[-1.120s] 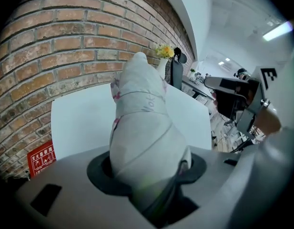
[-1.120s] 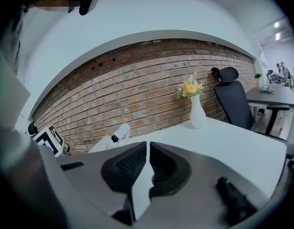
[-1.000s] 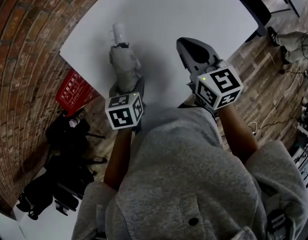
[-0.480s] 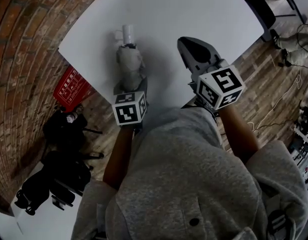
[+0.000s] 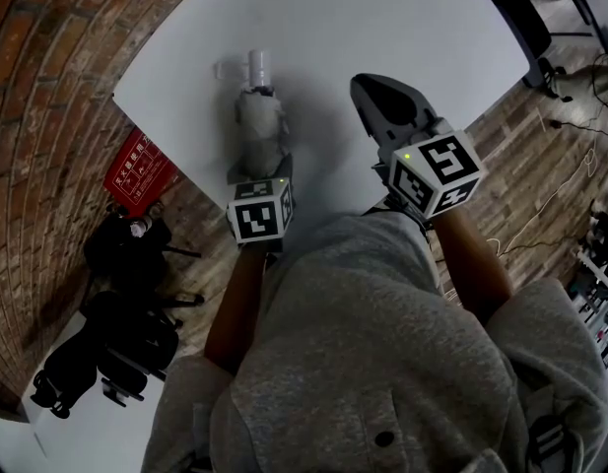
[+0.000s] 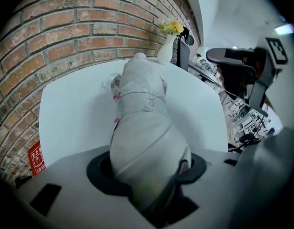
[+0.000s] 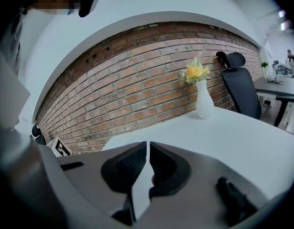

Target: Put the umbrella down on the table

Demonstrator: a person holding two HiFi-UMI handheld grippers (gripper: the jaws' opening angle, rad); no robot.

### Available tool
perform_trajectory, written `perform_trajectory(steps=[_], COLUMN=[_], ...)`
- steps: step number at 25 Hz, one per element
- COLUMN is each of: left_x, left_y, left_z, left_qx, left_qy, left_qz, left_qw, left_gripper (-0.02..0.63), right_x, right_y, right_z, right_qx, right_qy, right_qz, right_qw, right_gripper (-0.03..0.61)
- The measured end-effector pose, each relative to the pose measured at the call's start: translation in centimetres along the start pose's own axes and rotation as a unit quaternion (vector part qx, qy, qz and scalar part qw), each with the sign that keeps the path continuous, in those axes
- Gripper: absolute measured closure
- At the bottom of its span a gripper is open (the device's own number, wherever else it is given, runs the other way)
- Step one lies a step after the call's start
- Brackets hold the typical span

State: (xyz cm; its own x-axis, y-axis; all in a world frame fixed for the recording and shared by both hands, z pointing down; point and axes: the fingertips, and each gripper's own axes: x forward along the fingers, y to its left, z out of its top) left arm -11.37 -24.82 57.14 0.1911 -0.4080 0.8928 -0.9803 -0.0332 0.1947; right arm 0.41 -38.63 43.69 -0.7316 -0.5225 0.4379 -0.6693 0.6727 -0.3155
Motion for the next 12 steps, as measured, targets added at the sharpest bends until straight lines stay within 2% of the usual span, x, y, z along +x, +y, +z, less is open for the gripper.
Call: perform_trajectory(steps=[5, 12], left_x=[0.27, 0.62], left_y=[0.02, -0.11], left_z=[-0.07, -0.41], left_qx=[0.012, 0.025], left_qy=[0.008, 0.039], left_qz=[0.007, 0.027], left_qw=[0.9999, 0.9986], left_gripper=[0.370, 0.341], right_x=[0.52, 0.80], right_y=[-0.19, 0.20], right_z=[-0.26, -0.17], right_qx=[0.005, 0.006], right_qy=[0.004, 0.001], right_qz=[0.003, 0.007], right_qw=[1.000, 1.000], right_gripper=[0.541, 0.541])
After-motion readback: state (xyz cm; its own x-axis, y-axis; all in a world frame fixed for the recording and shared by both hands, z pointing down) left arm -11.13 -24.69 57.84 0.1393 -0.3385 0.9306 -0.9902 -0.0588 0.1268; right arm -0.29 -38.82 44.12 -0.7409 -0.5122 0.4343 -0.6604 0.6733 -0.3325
